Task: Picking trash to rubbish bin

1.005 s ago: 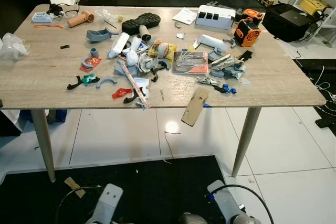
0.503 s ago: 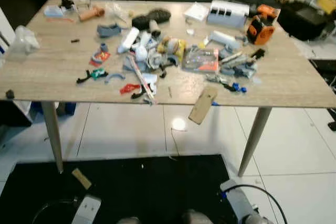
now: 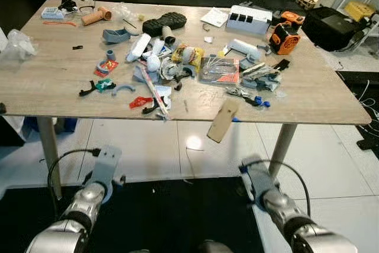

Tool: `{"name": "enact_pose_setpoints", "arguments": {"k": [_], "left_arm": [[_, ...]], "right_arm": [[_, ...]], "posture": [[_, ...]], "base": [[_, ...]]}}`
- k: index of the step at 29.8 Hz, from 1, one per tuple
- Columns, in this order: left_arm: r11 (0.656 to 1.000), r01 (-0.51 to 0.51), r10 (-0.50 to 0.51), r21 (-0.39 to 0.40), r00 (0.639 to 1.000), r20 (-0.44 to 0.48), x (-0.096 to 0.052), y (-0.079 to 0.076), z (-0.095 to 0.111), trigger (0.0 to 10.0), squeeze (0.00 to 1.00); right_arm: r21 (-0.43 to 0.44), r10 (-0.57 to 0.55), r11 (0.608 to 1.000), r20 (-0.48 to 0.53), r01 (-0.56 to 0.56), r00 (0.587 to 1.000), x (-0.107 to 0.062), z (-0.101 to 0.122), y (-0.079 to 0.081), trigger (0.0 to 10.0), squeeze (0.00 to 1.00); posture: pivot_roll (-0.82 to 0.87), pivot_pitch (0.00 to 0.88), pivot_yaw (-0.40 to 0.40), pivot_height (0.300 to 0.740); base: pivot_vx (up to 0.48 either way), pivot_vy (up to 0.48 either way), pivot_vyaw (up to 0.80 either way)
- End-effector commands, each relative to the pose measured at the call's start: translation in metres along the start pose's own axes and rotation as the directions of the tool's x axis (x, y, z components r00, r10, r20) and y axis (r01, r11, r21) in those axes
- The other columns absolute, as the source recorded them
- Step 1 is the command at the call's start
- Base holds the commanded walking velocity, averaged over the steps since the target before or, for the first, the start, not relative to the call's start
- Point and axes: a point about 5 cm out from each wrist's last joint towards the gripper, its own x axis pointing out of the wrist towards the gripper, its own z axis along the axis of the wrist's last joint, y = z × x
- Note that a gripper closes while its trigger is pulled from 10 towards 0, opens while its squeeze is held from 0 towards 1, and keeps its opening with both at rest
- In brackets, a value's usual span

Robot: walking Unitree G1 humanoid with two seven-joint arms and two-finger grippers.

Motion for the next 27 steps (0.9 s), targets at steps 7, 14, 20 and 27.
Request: {"name": "enact_pose_setpoints", "arguments": {"k": [7,14,20,27], "left_arm": [[0.996,-0.034,0.028,-0.083,0.997,-0.074,-0.001,0.001,-0.012,10.0,0.00],[0.996,-0.001,-0.006,-0.090,0.997,-0.076,0.000,-0.017,-0.015,10.0,0.00],[0.995,0.049,-0.037,0.090,0.991,-0.130,-0.004,-0.034,-0.035,10.0,0.00],[0.992,-0.033,0.047,0.119,0.993,-0.112,-0.003,-0.024,-0.031,10.0,0.00]], "right_arm": [[0.130,-0.040,0.991,-0.009,0.041,0.999,0.002,0.010,-0.006,10.0,0.00],[0.107,0.005,0.994,0.002,-0.005,1.000,0.005,0.014,0.015,10.0,0.00],[-0.142,0.027,0.989,-0.068,-0.037,0.997,0.000,-0.017,0.026,10.0,0.00],[-0.235,0.001,0.972,-0.072,-0.018,0.997,-0.002,-0.024,0.030,10.0,0.00]], "posture": [[0.00,0.000,-0.036,0.740],[0.00,0.000,-0.033,0.740],[0.00,0.000,-0.023,0.740],[0.01,0.000,-0.019,0.740]], "base": [[0.000,0.000,0.00],[0.000,0.000,0.00],[0.000,0.000,0.00],[0.000,0.000,0.00]]}}
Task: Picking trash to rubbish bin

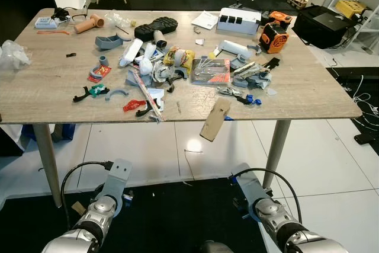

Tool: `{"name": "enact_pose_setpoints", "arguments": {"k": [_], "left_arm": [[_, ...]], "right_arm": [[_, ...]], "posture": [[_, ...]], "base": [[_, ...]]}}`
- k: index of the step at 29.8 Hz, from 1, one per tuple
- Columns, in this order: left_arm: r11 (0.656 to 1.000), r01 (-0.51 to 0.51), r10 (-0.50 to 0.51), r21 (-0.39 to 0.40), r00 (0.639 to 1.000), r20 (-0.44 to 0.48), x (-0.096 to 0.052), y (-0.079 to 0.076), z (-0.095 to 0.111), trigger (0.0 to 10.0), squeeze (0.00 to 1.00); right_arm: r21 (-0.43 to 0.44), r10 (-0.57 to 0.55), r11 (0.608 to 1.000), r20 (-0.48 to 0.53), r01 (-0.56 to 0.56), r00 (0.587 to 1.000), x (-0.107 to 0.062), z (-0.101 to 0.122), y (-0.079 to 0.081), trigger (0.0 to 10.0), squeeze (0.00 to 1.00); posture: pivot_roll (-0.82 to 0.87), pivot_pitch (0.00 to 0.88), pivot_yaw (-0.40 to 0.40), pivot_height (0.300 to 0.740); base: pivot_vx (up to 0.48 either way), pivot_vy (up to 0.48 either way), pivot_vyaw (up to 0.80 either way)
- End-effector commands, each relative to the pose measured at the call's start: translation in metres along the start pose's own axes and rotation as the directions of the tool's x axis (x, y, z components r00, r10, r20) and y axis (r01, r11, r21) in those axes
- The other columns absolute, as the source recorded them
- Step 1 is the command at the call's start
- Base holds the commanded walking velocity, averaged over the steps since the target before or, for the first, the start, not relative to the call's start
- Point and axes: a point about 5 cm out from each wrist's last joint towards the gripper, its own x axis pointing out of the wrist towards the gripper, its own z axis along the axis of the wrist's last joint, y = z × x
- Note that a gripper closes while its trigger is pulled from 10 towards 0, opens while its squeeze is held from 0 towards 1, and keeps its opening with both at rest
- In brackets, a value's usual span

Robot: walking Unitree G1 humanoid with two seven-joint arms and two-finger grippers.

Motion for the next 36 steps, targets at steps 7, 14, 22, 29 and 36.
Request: {"name": "enact_pose_setpoints", "arguments": {"k": [7,14,22,29,36], "left_arm": [[0.998,-0.058,0.058,-0.012,0.998,-0.013,0.000,0.014,0.000,10.0,0.00],[0.999,0.040,-0.042,-0.034,0.997,-0.064,-0.002,0.006,-0.011,10.0,0.00],[0.998,0.059,-0.062,-0.034,0.995,-0.077,-0.003,0.004,-0.016,10.0,0.00],[0.997,0.063,-0.066,-0.039,0.995,-0.078,-0.003,0.002,-0.018,10.0,0.00],[0.997,0.063,-0.067,-0.055,0.996,-0.066,-0.003,0.003,-0.015,10.0,0.00]], "right_arm": [[0.044,-0.094,0.995,0.004,0.093,0.996,-0.001,0.000,-0.009,10.0,0.00],[0.028,-0.087,0.996,-0.002,0.087,0.996,0.000,-0.001,-0.009,10.0,0.00],[0.026,-0.081,0.996,-0.009,0.081,0.997,0.000,-0.002,-0.007,10.0,0.00],[0.038,-0.081,0.996,-0.019,0.082,0.996,-0.002,-0.008,-0.006,10.0,0.00],[0.111,-0.106,0.988,-0.022,0.108,0.994,-0.003,-0.014,-0.010,10.0,0.00]], "posture": [[0.00,0.000,-0.018,0.740],[-0.01,0.000,-0.002,0.740],[0.00,0.000,0.000,0.740],[-0.01,0.000,0.007,0.740],[-0.02,0.000,0.015,0.740]], "base": [[0.000,0.000,0.00],[0.000,0.000,0.00],[0.000,0.000,0.00],[0.000,0.000,0.00],[0.000,0.000,0.00]]}}
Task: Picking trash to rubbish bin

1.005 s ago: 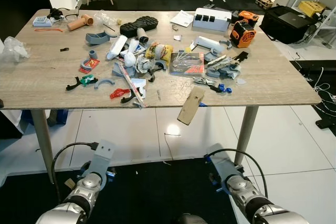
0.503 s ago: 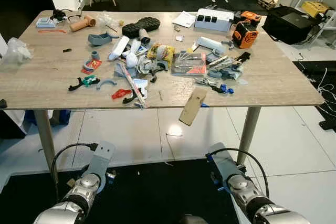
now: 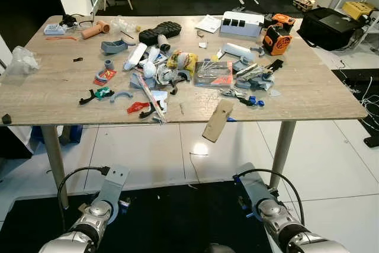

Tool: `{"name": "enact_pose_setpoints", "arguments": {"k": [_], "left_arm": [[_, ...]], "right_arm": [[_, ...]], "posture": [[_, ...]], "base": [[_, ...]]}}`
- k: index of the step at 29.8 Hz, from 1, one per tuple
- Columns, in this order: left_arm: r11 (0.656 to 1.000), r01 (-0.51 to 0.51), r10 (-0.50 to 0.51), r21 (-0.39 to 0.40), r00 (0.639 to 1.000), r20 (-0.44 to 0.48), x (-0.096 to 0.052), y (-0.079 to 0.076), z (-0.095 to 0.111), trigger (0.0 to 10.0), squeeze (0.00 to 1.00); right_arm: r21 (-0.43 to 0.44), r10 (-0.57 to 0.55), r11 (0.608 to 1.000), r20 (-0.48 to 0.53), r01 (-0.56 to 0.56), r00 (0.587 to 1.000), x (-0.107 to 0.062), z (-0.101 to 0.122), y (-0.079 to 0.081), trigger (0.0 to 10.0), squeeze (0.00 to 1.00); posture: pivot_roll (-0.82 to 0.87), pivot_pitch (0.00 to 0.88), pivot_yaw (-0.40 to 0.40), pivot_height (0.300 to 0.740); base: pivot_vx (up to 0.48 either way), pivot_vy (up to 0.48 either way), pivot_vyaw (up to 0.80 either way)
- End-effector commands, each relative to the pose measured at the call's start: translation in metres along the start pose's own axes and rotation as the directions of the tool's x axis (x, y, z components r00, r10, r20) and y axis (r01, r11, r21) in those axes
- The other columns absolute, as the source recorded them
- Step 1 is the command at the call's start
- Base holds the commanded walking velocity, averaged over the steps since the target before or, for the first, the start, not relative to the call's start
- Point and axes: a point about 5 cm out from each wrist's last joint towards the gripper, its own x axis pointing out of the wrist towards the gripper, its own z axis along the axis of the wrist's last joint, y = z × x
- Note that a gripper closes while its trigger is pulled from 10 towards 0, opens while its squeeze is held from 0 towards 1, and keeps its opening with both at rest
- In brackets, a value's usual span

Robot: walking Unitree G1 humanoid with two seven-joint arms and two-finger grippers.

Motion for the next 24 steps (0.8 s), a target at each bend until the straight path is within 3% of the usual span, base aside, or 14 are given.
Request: {"name": "enact_pose_setpoints", "arguments": {"k": [1,4,6,11,14,15,16,17,18,19,20,22,23,24], "left_arm": [[1.000,0.006,-0.006,-0.011,1.000,-0.003,0.000,-0.001,-0.001,10.0,0.00],[1.000,0.017,-0.017,-0.006,1.000,-0.003,0.000,-0.003,-0.001,10.0,0.00],[1.000,0.015,-0.015,-0.007,1.000,-0.001,0.000,-0.003,-0.001,10.0,0.00],[1.000,0.006,-0.007,-0.029,1.000,-0.001,0.000,-0.004,-0.003,10.0,0.00],[1.000,0.007,-0.008,-0.030,1.000,-0.005,0.000,-0.006,-0.006,10.0,0.00],[1.000,0.007,-0.008,-0.030,1.000,-0.005,0.000,-0.006,-0.006,10.0,0.00],[0.999,0.011,-0.012,-0.036,1.000,-0.014,-0.001,-0.007,-0.008,10.0,0.00],[0.999,0.014,-0.014,-0.038,1.000,-0.018,-0.001,-0.008,-0.009,10.0,0.00],[0.999,0.014,-0.014,-0.038,1.000,-0.018,-0.001,-0.008,-0.009,10.0,0.00],[0.999,0.015,-0.016,-0.040,1.000,-0.021,-0.001,-0.008,-0.010,10.0,0.00],[0.999,0.022,-0.023,-0.037,0.999,-0.028,-0.001,-0.009,-0.011,10.0,0.00],[0.999,0.032,-0.033,-0.035,0.999,-0.038,0.000,-0.012,-0.011,10.0,0.00],[0.999,0.039,-0.041,-0.036,0.998,-0.043,0.000,-0.015,-0.010,10.0,0.00],[0.999,0.039,-0.041,-0.036,0.998,-0.043,0.000,-0.015,-0.010,10.0,0.00]], "right_arm": [[0.021,-0.011,1.000,-0.014,0.011,1.000,-0.001,-0.006,-0.002,10.0,0.00],[0.046,-0.014,0.999,-0.023,0.015,1.000,-0.002,-0.012,-0.004,10.0,0.00],[0.008,-0.038,0.999,-0.017,0.038,0.999,-0.002,-0.011,-0.005,10.0,0.00],[0.014,-0.092,0.996,-0.008,0.092,0.996,-0.002,-0.011,-0.014,10.0,0.00],[0.138,-0.131,0.981,-0.024,0.133,0.991,-0.003,-0.014,-0.026,10.0,0.00],[0.138,-0.131,0.981,-0.024,0.133,0.991,-0.003,-0.014,-0.026,10.0,0.00],[0.377,-0.112,0.921,0.018,0.097,0.994,-0.003,-0.007,-0.038,10.0,0.00],[0.478,-0.108,0.875,0.047,0.072,0.993,-0.003,-0.004,-0.042,10.0,0.00],[0.478,-0.108,0.875,0.047,0.072,0.993,-0.003,-0.004,-0.042,10.0,0.00],[0.536,-0.107,0.843,0.067,0.055,0.992,-0.003,-0.002,-0.045,10.0,0.00],[0.615,-0.103,0.788,0.137,-0.003,0.985,-0.003,0.006,-0.054,10.0,0.00],[0.695,-0.111,0.711,0.262,-0.107,0.959,-0.005,0.022,-0.069,10.0,0.00],[0.721,-0.107,0.657,0.377,-0.219,0.920,-0.007,0.037,-0.076,10.0,0.00],[0.721,-0.107,0.657,0.377,-0.219,0.920,-0.007,0.037,-0.076,10.0,0.00]], "posture": [[-0.02,0.000,0.015,0.740],[-0.02,0.000,0.015,0.740],[-0.02,0.000,0.014,0.740],[-0.02,0.000,0.011,0.740],[-0.02,0.000,0.007,0.740],[-0.02,0.000,0.007,0.740],[-0.02,0.000,0.007,0.740],[-0.02,0.000,0.007,0.740],[-0.02,0.000,0.007,0.740],[-0.02,0.000,0.007,0.740],[-0.03,0.000,0.009,0.740],[-0.03,0.000,0.012,0.740],[-0.04,0.000,0.020,0.740],[-0.04,0.000,0.020,0.740]], "base": [[0.000,0.000,0.00],[0.000,0.000,0.00],[0.000,0.000,0.00],[0.000,0.000,0.00],[0.000,0.000,0.00],[0.000,0.000,0.00],[0.000,0.000,0.00],[0.000,0.000,0.00],[0.000,0.000,0.00],[0.000,0.000,0.00],[0.000,0.000,0.00],[0.000,0.000,0.00],[0.000,0.000,0.00],[0.000,0.000,0.00]]}}
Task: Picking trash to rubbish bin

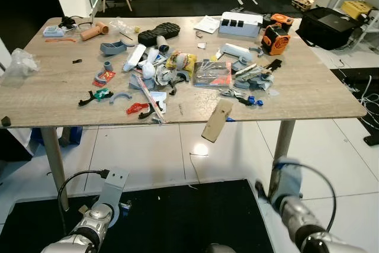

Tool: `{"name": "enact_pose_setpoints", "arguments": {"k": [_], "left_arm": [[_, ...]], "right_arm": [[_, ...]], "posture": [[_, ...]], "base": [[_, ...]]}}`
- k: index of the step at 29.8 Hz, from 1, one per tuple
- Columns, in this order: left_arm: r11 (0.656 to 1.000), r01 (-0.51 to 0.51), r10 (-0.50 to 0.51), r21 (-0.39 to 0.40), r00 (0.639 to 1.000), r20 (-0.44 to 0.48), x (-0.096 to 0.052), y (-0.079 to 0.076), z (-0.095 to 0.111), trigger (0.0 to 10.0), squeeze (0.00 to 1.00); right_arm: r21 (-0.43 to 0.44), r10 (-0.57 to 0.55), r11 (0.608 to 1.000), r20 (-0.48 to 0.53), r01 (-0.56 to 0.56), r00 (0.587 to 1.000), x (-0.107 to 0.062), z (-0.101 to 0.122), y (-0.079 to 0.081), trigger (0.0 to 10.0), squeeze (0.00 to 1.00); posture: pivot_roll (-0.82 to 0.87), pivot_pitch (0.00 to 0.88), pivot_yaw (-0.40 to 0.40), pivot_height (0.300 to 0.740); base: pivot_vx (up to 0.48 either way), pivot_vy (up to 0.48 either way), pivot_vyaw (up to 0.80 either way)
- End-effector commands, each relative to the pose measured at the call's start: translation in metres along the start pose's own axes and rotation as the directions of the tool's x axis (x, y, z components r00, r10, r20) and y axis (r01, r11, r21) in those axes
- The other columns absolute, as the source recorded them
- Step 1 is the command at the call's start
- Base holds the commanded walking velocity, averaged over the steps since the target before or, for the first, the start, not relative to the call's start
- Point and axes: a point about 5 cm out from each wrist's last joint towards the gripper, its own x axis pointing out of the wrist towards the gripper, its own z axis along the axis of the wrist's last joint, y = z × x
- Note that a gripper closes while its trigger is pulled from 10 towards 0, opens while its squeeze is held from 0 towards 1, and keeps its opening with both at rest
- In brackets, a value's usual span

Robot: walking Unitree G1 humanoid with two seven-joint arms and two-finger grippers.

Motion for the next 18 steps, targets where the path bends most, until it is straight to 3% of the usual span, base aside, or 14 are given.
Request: {"name": "enact_pose_setpoints", "arguments": {"k": [1,5,6,8,10,11,18], "left_arm": [[1.000,0.014,-0.014,-0.002,1.000,-0.020,0.001,-0.005,-0.001,10.0,0.00],[1.000,0.012,-0.012,-0.003,1.000,-0.018,0.001,-0.006,0.002,10.0,0.00],[1.000,0.011,-0.011,-0.005,1.000,-0.013,0.002,-0.007,0.005,10.0,0.00],[1.000,0.011,-0.011,-0.007,1.000,-0.011,0.002,-0.007,0.006,10.0,0.00],[1.000,0.011,-0.011,0.014,1.000,-0.003,0.003,-0.009,0.011,10.0,0.00],[1.000,0.011,-0.011,0.026,1.000,0.001,0.003,-0.010,0.013,10.0,0.00],[1.000,0.009,-0.009,0.027,1.000,-0.011,0.002,-0.007,0.004,10.0,0.00]], "right_arm": [[0.091,0.113,0.988,0.089,-0.121,0.990,0.004,0.012,0.012,10.0,0.00],[0.140,0.221,0.961,0.132,-0.238,0.966,0.008,0.016,0.029,10.0,0.00],[0.179,0.299,0.929,0.156,-0.324,0.942,0.011,0.019,0.045,10.0,0.00],[0.192,0.321,0.917,0.163,-0.349,0.933,0.013,0.020,0.050,10.0,0.00],[0.225,0.418,0.864,0.181,-0.451,0.890,0.016,0.023,0.069,10.0,0.00],[0.233,0.497,0.817,0.183,-0.528,0.848,0.017,0.024,0.082,10.0,0.00],[0.230,0.629,0.719,0.184,-0.656,0.755,0.013,0.025,0.092,10.0,0.00]], "posture": [[-0.05,0.000,0.024,0.740],[-0.05,0.000,0.030,0.740],[-0.05,0.000,0.032,0.740],[-0.05,0.000,0.032,0.740],[-0.04,0.000,0.027,0.740],[-0.04,0.000,0.025,0.740],[-0.03,0.000,0.026,0.740]], "base": [[0.000,0.000,0.00],[0.000,0.000,0.00],[0.000,0.000,0.00],[0.000,0.000,0.00],[0.000,0.000,0.00],[0.000,0.000,0.00],[0.000,0.000,0.00]]}}
